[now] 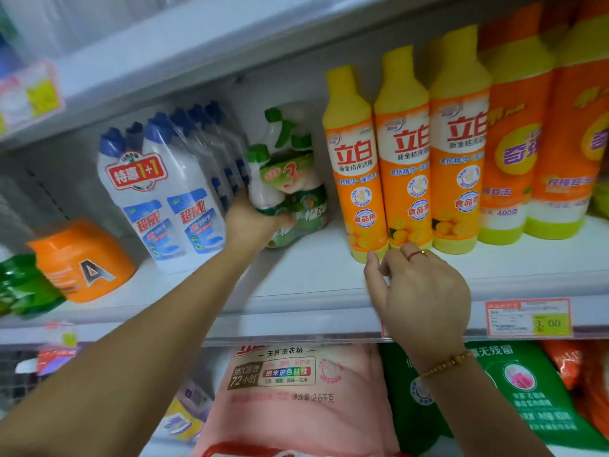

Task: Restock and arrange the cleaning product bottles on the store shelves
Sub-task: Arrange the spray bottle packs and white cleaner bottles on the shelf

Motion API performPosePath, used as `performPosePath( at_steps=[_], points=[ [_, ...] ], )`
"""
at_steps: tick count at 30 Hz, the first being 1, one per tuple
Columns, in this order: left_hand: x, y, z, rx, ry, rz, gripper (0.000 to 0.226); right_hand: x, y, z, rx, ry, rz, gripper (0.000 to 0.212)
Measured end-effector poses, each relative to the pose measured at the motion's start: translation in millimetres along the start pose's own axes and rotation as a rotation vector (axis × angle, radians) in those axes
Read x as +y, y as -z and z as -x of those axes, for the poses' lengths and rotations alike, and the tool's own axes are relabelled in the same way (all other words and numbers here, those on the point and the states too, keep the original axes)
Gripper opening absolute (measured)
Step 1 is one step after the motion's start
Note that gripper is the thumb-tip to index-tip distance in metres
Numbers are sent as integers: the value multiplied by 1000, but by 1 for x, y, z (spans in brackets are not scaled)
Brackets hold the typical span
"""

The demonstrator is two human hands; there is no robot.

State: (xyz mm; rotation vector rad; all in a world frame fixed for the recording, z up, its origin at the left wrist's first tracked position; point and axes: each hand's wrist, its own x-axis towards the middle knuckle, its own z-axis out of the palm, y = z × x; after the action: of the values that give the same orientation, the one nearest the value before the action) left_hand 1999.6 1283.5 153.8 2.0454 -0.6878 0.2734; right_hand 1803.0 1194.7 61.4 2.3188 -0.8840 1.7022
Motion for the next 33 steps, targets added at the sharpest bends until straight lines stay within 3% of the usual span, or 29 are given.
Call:
performPosePath(
  at_steps=[4,10,13,15,19,25,33],
  points=[
    [-3,51,35,49,-200,-117,66,0,5,0,-52,-9,-11,43],
    [2,121,88,94,-153,-16,66,-8,15,-2,-109,-63,-140,39],
    [1,155,123,114,-141,30,69,-33,36,0,-247,-248,-530,23],
    [-2,175,150,112,-137,47,69,-64,50,2,-394,-302,-907,40],
    [-10,207,197,136,-152,68,65,-127,71,6,-778,-177,-1441,76],
    [-33,235,241,224,-127,1,75,-156,80,20,-955,-168,-1595,78],
    [-42,249,253,220,-47,24,71,-171,86,29,-1043,-202,-1681,78]
  ],
)
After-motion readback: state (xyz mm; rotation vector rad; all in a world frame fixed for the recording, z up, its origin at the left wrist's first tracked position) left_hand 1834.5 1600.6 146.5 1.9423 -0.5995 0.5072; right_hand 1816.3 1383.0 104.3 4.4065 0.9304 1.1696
